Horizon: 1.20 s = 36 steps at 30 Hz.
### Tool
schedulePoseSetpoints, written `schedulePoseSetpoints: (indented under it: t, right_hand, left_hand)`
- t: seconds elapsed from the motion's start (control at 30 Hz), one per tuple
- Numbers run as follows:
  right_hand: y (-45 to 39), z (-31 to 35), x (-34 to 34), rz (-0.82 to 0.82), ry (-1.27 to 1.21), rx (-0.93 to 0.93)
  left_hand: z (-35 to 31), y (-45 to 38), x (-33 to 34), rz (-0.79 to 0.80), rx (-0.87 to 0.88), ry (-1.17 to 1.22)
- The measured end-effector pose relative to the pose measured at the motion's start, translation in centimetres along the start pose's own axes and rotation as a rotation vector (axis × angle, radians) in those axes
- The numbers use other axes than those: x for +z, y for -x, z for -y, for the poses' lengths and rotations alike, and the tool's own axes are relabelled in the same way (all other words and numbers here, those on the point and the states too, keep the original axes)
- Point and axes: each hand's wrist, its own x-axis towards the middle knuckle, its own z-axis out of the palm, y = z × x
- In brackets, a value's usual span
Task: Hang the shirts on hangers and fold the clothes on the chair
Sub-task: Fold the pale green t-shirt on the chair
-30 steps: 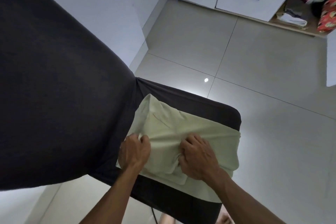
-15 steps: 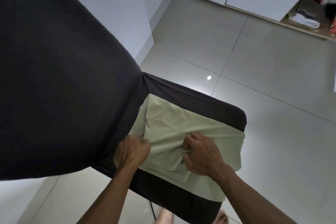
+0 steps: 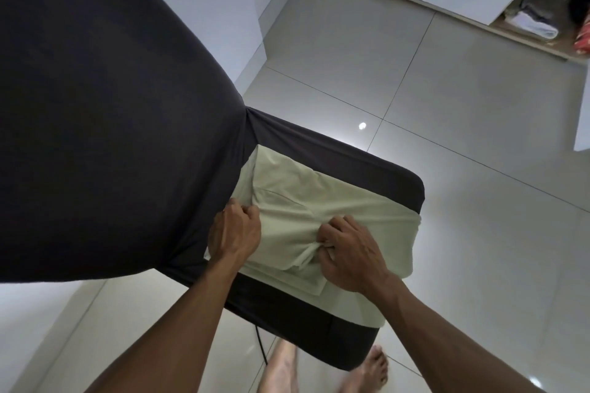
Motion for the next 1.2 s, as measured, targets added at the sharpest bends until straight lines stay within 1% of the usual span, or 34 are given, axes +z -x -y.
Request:
schedulePoseSetpoints:
  t: [0.07,0.13,0.2,0.27,0.33,0.4,0.43,0.5,0.57,0.63,0.73,0.8,0.9,0.97,1.03,1.07,1.1,1.13,1.2]
  right_hand:
    - [0.3,0.1,-0.7,-0.044,-0.095,0.014]
    - [0.9,0.0,-1.2,-0.042,-0.111,-0.005]
    - [1.4,0.0,-1.3,0.011,-0.025,-0.065]
    - [1.9,0.1,-0.9,0.058,0.078,-0.138]
    - [1.9,0.3,-0.6,0.118,0.143,-0.167]
    - [1.7,0.4,-0.4,0.188,0.179,-0.157]
    - [1.6,0.5,-0.4,0.207,0.181,-0.145]
    - [1.6,0.4,-0.4,0.192,0.148,-0.098]
    - [1.2,0.2,-0.4,0.134,0.097,-0.038]
    - [0.7,-0.1,-0.3,0.089,0.071,-0.004]
    - [-0.3,-0.5,0.1,0.087,0.077,0.015]
    - [-0.7,-0.5,0.2,0.088,0.073,0.035]
    - [-0.6,-0.5,0.5,0.02,0.057,0.085]
    - [-1.2,-0.8,0.3,-0.1,0.049,0.145]
    - [-2.8,-1.7,-0.2,-0.238,0.09,0.235]
    - [-3.7,-2.3,-0.6,-0.271,0.129,0.283]
    - [-4.6,-3.0,-1.1,-0.256,0.159,0.327]
    - [-5.4,-3.5,-1.6,-0.208,0.171,0.357]
    - [-6.5,-4.6,-2.2,-0.067,0.137,0.377]
  left_hand:
    - [0.4,0.5,-0.6,-0.001,0.014,-0.025]
    - [0.8,1.3,-1.0,0.007,0.017,-0.091]
    - [1.1,2.0,-1.2,0.043,0.02,-0.18]
    - [1.1,2.5,-1.1,0.111,0.01,-0.254]
    - [0.9,2.5,-1.0,0.175,-0.011,-0.345]
    - [0.6,2.0,-1.0,0.184,-0.04,-0.418]
    - [0.5,1.6,-0.9,0.161,-0.038,-0.415]
    - [-0.3,0.3,-0.7,0.056,-0.001,-0.329]
    - [-1.7,-1.9,-0.6,-0.037,0.061,-0.154]
    - [-3.5,-4.4,-0.6,-0.023,0.05,0.049]
    - [-5.1,-7.8,-0.6,0.048,0.008,0.191]
    - [-5.2,-9.0,-0.5,0.009,-0.059,0.291]
    - [-4.7,-9.1,-0.4,-0.065,-0.21,0.327]
    - [-4.7,-8.9,-0.1,-0.065,-0.22,0.31]
    - [-5.3,-9.2,-0.1,-0.067,-0.186,0.321]
    - [-5.5,-9.6,-0.1,-0.068,-0.173,0.329]
    - [-5.8,-10.1,-0.2,-0.079,-0.164,0.34]
    - [-6.0,-10.5,-0.3,-0.099,-0.166,0.358]
    - [-6.4,-11.2,-0.3,-0.143,-0.203,0.398]
